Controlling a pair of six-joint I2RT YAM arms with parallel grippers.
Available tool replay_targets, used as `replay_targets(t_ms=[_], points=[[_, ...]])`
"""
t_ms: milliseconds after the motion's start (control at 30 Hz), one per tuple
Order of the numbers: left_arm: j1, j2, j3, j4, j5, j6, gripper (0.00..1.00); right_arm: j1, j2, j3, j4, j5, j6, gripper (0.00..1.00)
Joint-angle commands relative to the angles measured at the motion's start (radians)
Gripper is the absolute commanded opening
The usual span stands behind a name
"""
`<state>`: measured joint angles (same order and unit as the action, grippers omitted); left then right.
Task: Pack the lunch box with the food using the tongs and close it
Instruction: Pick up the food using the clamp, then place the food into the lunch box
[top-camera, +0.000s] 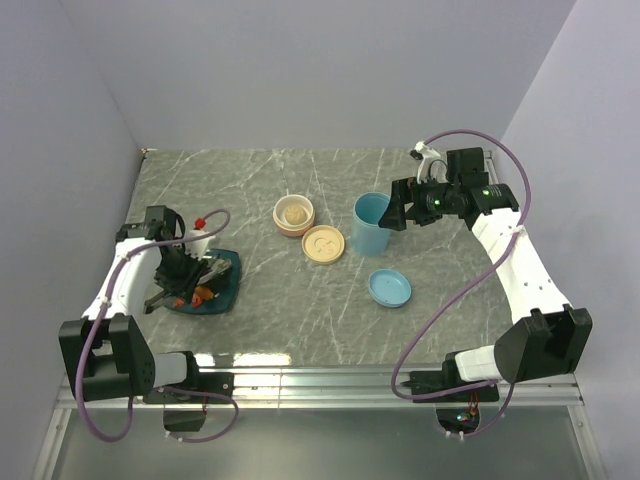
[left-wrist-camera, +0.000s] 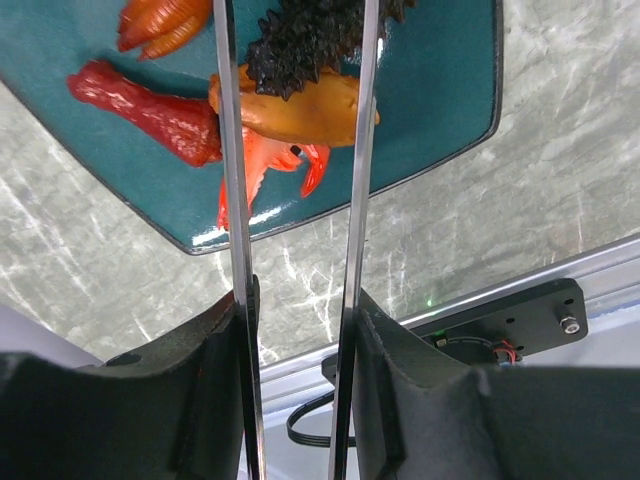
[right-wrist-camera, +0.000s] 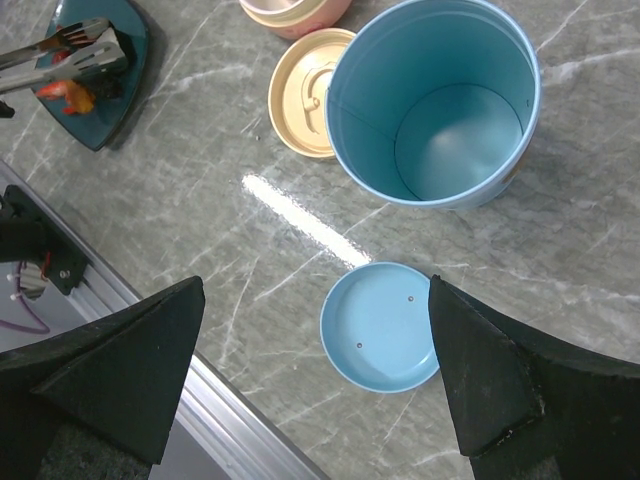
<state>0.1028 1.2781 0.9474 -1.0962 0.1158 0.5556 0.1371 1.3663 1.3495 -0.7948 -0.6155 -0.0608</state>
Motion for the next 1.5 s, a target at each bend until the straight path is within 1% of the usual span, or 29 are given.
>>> replay_targets(t_ms=[0,267,433,467,533,567,633,767,833,867,933,967,1167,1300,1367,1467], points=[[0.003,-0.036,0.074,-0.021,0.019,-0.011,0.34,-0.005,0.007,0.030,-0.003,-0.016,-0.005,1.00],[0.003,-0.066,0.123,-0.044,0.044,-0.010,0.27,-0.007,-0.003,0.022,-0.004,-0.026,-0.005,1.00],[-0.015,-0.060,0.253,-0.086,0.142,-0.003,0.23,-0.007,-0.001,0.039,-0.009,-0.026,-0.011,1.00],[-0.028,-0.048,0.310,-0.094,0.157,-0.005,0.21,-0.005,0.001,0.052,-0.012,-0.021,-0.013,1.00],[-0.087,-0.034,0.365,-0.100,0.182,-0.026,0.21,-0.007,0.004,0.068,-0.021,-0.007,-0.020,1.00],[-0.145,-0.019,0.417,-0.097,0.183,-0.037,0.20,-0.007,0.005,0.086,-0.024,-0.001,-0.022,1.00],[-0.198,0.003,0.471,-0.097,0.203,-0.062,0.19,-0.007,0.011,0.109,-0.037,0.043,-0.024,1.00],[-0.320,0.094,0.634,-0.081,0.251,-0.098,0.19,-0.014,0.013,0.169,-0.055,0.094,-0.037,1.00],[-0.354,0.127,0.688,-0.057,0.269,-0.120,0.20,-0.019,0.014,0.191,-0.067,0.103,-0.042,1.00],[-0.392,0.162,0.739,-0.032,0.283,-0.126,0.20,-0.028,0.017,0.206,-0.067,0.109,-0.036,1.00],[-0.431,0.199,0.812,-0.010,0.294,-0.146,0.20,-0.039,0.019,0.214,-0.058,0.108,-0.014,1.00],[-0.474,0.240,0.836,0.005,0.298,-0.157,0.20,-0.051,0.020,0.220,-0.055,0.117,-0.010,1.00],[-0.632,0.397,0.979,0.050,0.277,-0.181,0.20,-0.129,0.042,0.283,-0.089,0.096,-0.022,1.00],[-0.693,0.484,1.047,0.058,0.269,-0.186,0.21,-0.186,0.050,0.301,-0.095,0.073,-0.014,1.00],[-0.713,0.527,1.071,0.062,0.265,-0.181,0.24,-0.194,0.050,0.298,-0.090,0.059,-0.013,1.00],[-0.724,0.572,1.082,0.078,0.260,-0.183,0.25,-0.203,0.047,0.292,-0.095,0.048,-0.013,1.00]])
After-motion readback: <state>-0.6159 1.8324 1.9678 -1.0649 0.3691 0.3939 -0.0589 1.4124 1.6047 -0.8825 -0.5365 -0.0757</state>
